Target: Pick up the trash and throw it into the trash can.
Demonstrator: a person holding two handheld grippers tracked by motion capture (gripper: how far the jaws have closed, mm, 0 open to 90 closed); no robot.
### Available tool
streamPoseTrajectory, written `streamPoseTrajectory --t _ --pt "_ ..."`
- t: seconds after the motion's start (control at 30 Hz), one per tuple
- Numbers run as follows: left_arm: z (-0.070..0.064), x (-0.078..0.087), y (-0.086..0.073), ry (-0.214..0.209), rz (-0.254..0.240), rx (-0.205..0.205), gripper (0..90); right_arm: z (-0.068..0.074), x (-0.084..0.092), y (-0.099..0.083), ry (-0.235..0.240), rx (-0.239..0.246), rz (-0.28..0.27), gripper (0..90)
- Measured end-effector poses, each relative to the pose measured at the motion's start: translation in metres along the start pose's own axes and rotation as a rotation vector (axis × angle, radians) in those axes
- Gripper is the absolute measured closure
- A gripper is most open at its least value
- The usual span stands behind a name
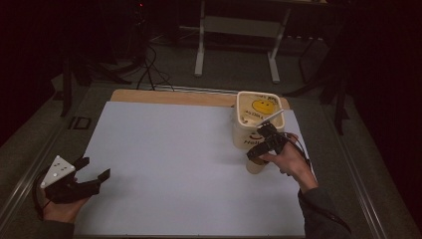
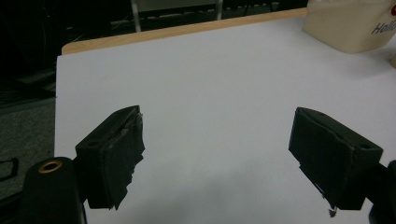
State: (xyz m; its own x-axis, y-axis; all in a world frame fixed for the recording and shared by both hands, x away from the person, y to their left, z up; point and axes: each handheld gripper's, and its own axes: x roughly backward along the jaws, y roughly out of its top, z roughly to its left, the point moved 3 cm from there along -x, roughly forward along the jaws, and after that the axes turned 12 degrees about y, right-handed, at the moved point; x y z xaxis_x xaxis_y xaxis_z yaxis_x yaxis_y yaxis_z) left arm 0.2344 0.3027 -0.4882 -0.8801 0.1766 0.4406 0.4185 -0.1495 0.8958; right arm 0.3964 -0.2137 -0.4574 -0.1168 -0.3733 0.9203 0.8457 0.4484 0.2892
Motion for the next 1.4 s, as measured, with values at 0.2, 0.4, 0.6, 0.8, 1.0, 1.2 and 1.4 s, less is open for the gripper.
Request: streamPoseTrajectory --t 0.2,0.4,0.6,0.8,1.0,1.2,1.4 --pt "0.000 0.000 0.000 -0.001 0.001 0.002 18.1 0.000 -0.005 -0.001 -0.003 0.001 0.015 8.6" --pt "0.000 0.000 0.000 0.000 0.002 0.002 18.1 0.001 -0.008 -0.001 -0.012 0.011 0.042 8.7" --pt "0.000 0.000 0.000 0.000 0.001 0.002 18.1 0.002 -0.011 0.001 -0.023 0.016 0.064 8.8" --pt "0.001 0.000 0.000 0.000 0.001 0.002 18.2 0.003 -0.015 0.001 -0.045 0.025 0.080 9.3" --pt "0.001 0.000 0.000 0.000 0.002 0.002 18.2 0.002 -0.018 0.001 -0.057 0.012 0.085 16.2" --pt "0.001 0.000 0.000 0.000 0.001 0.002 18.3 0.001 -0.019 0.002 -0.061 0.010 0.095 17.7" --pt "0.001 0.001 0.000 0.000 0.001 0.002 18.4 0.002 -0.016 0.003 -0.057 0.008 0.110 20.0"
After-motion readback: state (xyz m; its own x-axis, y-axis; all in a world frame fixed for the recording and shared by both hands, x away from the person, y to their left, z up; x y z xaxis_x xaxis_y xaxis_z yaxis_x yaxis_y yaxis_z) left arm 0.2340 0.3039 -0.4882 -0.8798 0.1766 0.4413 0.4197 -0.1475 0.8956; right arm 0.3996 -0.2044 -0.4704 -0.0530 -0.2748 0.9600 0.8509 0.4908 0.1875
